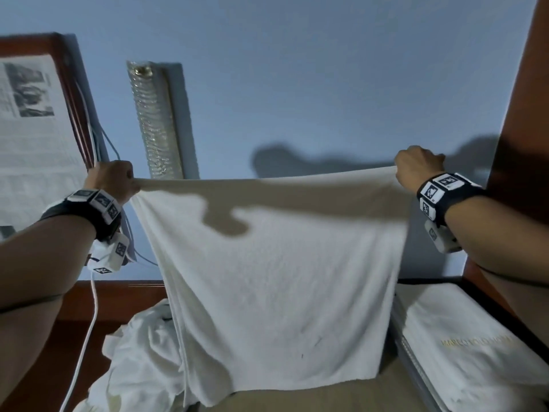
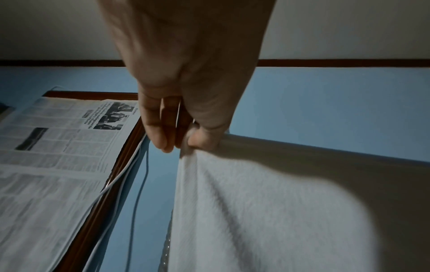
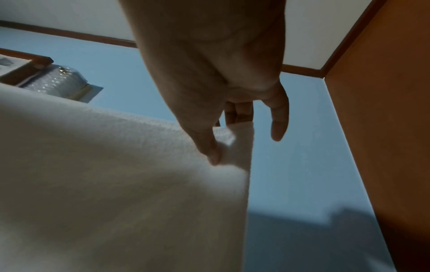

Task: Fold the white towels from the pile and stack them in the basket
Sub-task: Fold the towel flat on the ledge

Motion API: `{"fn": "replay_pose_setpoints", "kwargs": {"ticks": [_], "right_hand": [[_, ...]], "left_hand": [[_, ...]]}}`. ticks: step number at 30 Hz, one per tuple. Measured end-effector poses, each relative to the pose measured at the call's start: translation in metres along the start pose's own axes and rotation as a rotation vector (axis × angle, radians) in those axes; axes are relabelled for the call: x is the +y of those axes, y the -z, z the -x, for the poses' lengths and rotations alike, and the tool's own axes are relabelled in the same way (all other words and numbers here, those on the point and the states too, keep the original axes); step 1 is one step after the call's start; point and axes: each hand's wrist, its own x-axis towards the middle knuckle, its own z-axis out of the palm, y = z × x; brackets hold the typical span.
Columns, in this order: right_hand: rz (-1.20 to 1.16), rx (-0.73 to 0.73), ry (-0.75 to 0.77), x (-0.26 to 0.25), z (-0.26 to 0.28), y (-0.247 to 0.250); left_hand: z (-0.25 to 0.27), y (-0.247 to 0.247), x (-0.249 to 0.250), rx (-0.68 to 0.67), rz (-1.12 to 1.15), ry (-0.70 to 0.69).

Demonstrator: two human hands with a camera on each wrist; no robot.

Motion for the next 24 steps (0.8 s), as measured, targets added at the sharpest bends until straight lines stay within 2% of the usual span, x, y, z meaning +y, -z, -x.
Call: {"fn": "replay_pose_setpoints", "kwargs": {"ticks": [2,5,9,12,15,20,24], "right_hand": [[-0.003,-0.021,0.002,-0.002,0.001,-0.003],[0.051,0.050,0.073,-0.001,0.007,-0.010],[0.107,0.047,0.120,0.008,0.015,-0.015],[-0.048,-0.036,0.049,0.015,0.017,-0.019],[-0.248,-0.022,-0.034,0.022,0.020,-0.025],[-0.549,0.073,-0.178,0.035,0.037,-0.032],[-0.768,0.258,-0.235,0.032,0.058,-0.039]], "left_hand": [[0.000,-0.002,-0.003,-0.037,-0.001,0.039],[0.005,-0.004,-0.015,-0.079,0.023,0.105],[0.015,-0.006,-0.021,-0.091,0.040,0.110],[0.020,-0.008,-0.017,-0.083,0.063,0.099],[0.020,-0.007,-0.017,-0.056,0.106,0.090],[0.027,-0.009,-0.021,0.029,0.204,0.137],[0.031,-0.014,-0.017,0.032,0.400,0.267]]}}
